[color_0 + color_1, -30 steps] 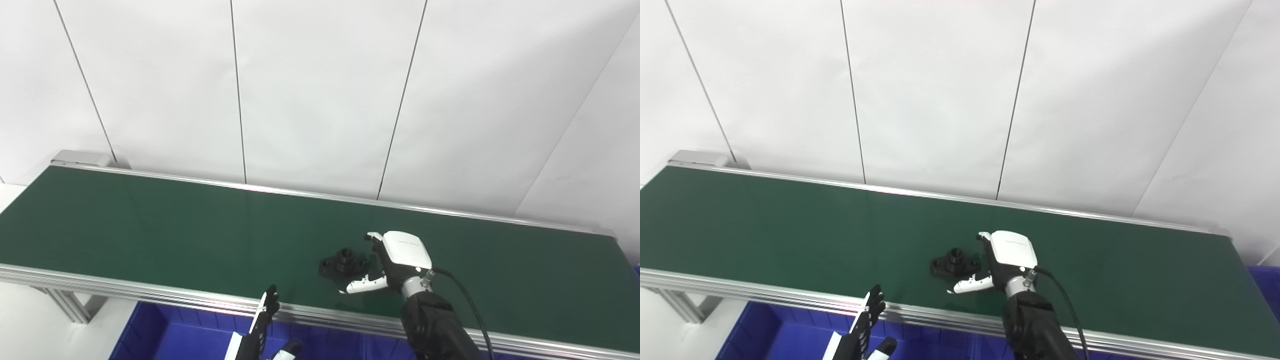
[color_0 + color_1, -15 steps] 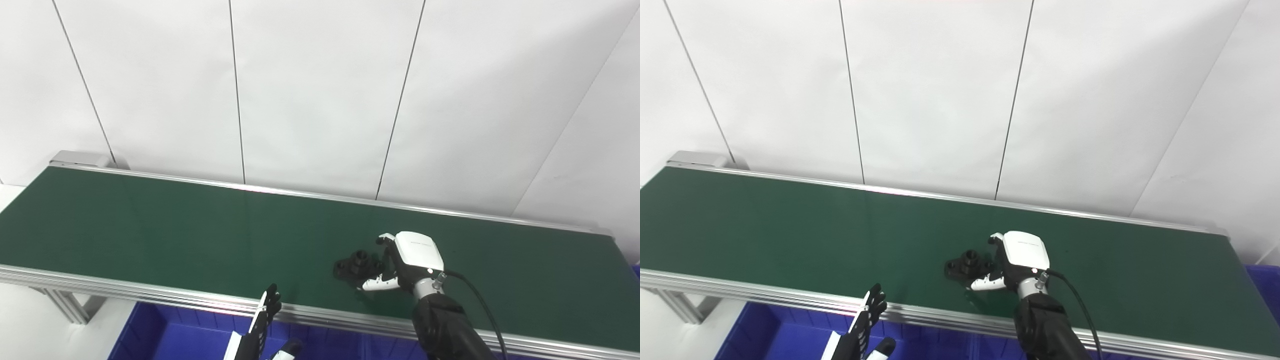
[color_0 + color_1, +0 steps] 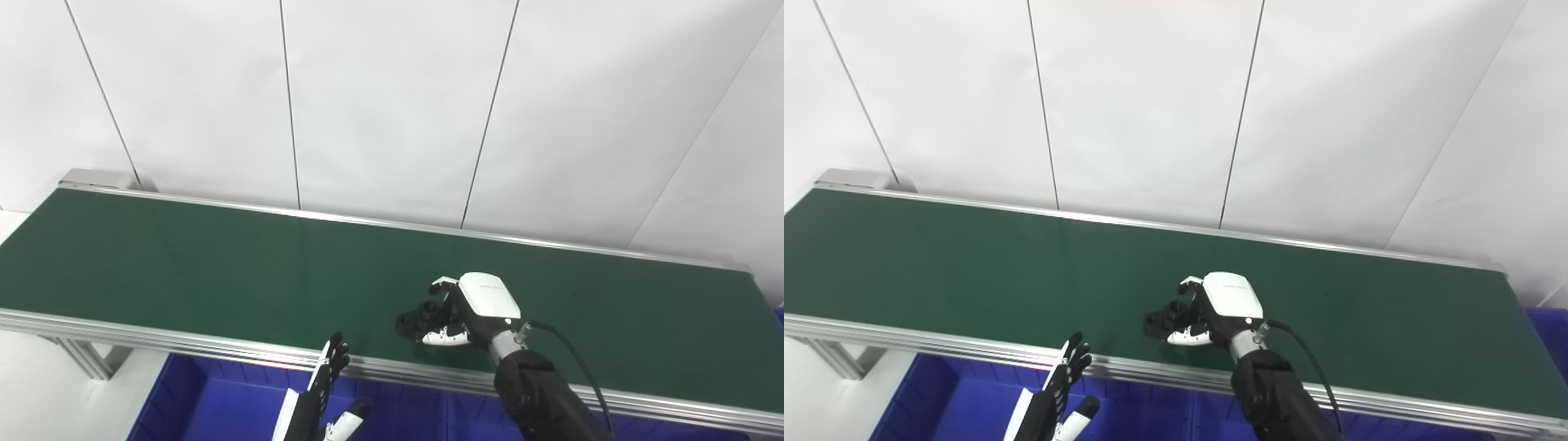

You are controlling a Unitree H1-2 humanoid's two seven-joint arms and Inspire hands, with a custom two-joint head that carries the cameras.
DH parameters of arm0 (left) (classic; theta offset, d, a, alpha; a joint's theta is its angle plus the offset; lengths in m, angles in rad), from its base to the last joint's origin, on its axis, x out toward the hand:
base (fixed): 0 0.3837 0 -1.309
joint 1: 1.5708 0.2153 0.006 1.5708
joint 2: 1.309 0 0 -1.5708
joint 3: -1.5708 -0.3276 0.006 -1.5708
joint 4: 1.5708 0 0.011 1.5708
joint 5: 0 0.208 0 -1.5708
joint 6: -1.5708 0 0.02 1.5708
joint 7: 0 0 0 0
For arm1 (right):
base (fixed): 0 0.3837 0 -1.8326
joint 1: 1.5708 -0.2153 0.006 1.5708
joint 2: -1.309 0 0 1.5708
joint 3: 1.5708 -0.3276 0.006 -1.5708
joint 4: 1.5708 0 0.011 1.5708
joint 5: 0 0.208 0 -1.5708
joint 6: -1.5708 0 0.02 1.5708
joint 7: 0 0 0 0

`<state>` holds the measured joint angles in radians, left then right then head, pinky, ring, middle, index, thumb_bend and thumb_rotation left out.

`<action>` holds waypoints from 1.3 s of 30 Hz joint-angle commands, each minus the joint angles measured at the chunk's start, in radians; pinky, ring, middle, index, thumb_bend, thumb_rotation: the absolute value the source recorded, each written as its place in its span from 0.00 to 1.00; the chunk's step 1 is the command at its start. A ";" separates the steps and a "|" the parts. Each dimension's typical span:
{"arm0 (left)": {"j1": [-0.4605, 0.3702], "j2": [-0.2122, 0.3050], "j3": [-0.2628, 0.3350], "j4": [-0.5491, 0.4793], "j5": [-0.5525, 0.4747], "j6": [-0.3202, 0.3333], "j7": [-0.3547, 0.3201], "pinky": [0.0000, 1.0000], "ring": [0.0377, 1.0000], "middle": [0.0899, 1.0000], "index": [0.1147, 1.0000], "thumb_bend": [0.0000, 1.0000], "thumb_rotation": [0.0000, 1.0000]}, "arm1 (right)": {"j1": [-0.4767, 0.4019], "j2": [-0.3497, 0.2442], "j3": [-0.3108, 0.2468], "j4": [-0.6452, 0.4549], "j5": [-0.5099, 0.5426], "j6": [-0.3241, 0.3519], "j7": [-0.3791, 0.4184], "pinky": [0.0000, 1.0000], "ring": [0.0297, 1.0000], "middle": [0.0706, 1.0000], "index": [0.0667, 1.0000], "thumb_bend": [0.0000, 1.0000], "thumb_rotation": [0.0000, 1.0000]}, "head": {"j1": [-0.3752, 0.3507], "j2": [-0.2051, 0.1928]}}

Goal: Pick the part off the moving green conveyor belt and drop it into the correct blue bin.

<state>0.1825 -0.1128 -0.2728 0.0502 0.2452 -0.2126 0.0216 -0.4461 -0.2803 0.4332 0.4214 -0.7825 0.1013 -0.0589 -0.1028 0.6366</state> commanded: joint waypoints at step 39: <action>-0.029 -0.068 -0.024 0.054 -0.061 -0.023 0.023 0.93 0.90 0.89 0.99 0.66 0.79 | 0.111 -0.015 -0.001 -0.106 -0.031 -0.012 -0.149 0.24 0.28 0.39 0.49 0.51 0.00 | -0.048 -0.007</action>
<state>0.1729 -0.1110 -0.2722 0.1059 0.1807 -0.1890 0.0263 -0.3430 -0.2913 0.4352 0.3345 -0.8069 0.1204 -0.1987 -0.1519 0.6305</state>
